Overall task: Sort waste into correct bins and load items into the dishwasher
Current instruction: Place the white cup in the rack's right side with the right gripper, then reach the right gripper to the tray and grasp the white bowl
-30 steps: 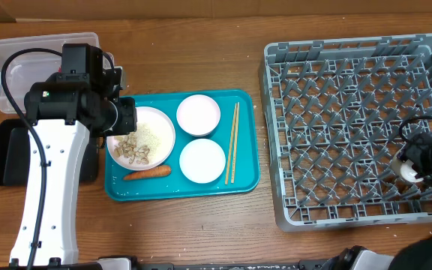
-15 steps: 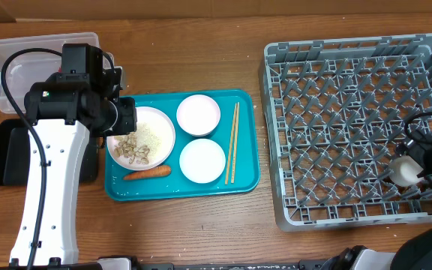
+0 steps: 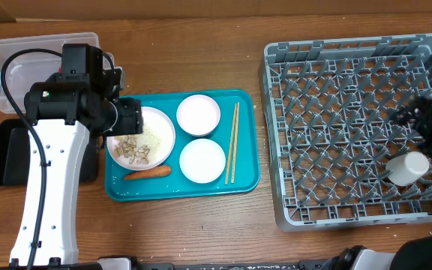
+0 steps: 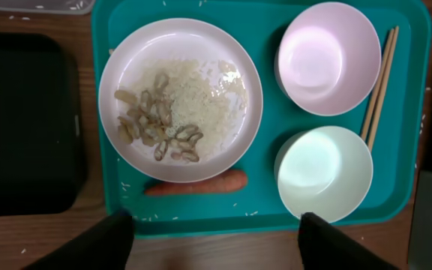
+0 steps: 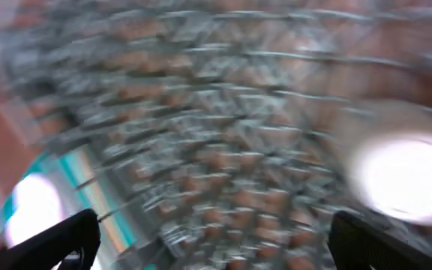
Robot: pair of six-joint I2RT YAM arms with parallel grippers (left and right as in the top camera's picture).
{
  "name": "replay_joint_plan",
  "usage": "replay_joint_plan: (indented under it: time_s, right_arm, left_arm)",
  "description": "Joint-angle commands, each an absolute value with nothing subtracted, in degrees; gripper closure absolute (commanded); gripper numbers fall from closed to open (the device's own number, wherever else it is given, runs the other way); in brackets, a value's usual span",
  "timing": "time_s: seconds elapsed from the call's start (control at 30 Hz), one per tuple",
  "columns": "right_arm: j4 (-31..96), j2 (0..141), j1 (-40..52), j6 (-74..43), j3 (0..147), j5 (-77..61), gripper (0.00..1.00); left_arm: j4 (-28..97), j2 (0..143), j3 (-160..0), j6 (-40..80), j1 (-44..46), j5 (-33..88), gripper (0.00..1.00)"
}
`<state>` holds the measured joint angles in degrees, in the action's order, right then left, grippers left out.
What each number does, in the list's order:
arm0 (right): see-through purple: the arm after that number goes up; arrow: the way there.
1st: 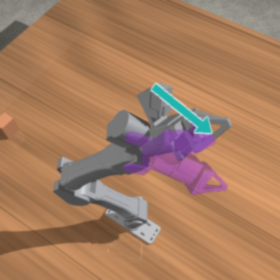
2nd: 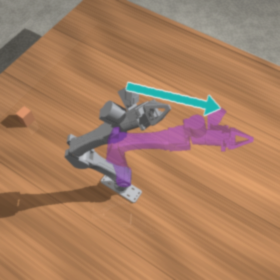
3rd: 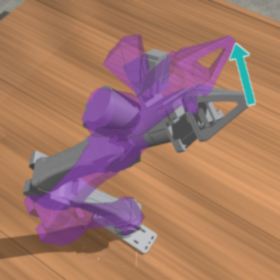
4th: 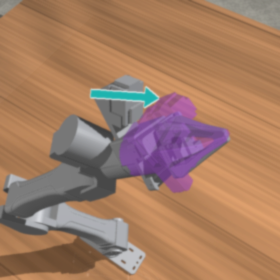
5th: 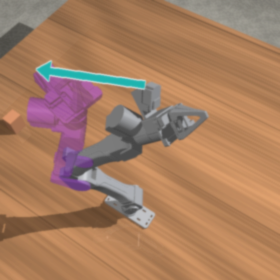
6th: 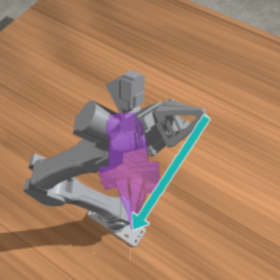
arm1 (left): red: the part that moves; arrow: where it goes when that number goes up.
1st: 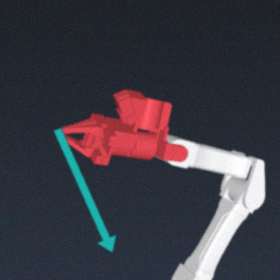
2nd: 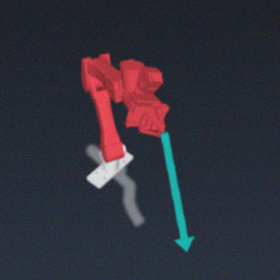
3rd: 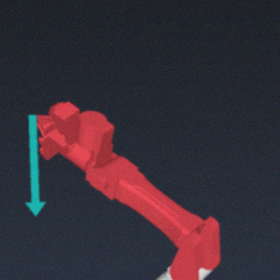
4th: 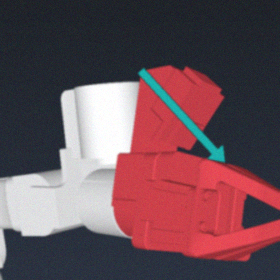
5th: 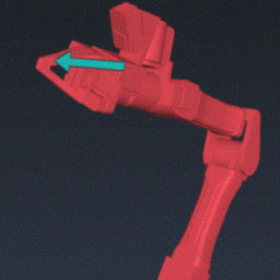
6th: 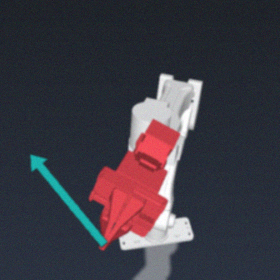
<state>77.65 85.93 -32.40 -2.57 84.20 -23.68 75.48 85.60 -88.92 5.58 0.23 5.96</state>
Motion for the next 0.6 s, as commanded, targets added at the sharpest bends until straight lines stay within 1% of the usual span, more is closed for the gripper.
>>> replay_joint_plan:
  time_s: [0.0, 0.23, 0.4, 0.43, 0.57]
  right_arm:
    - [77.9, 83.0, -26.5, 4.9, 86.0, -37.2, 0.0]
    - [77.5, 82.3, -7.1, 6.4, 85.9, -36.3, 0.0]
    - [74.8, 82.8, 7.8, 5.0, 85.9, -31.8, 0.03]
    - [73.5, 83.4, 12.2, 3.6, 85.8, -29.2, 0.04]
    - [69.6, 86.7, 22.2, 1.7, 85.8, -23.8, 0.04]
  left_arm:
    - [76.1, 85.0, -89.4, 5.4, 0.0, 6.0, 0.2]
    - [77.9, 85.0, -89.2, 5.4, 0.0, 6.4, 0.18]
    - [79.5, 85.0, -89.0, 5.4, 0.0, 5.7, 0.18]
    - [80.2, 85.0, -89.0, 6.2, 0.0, 5.4, 0.17]
    - [81.5, 85.0, -89.0, 11.8, -0.1, -0.8, 0.15]
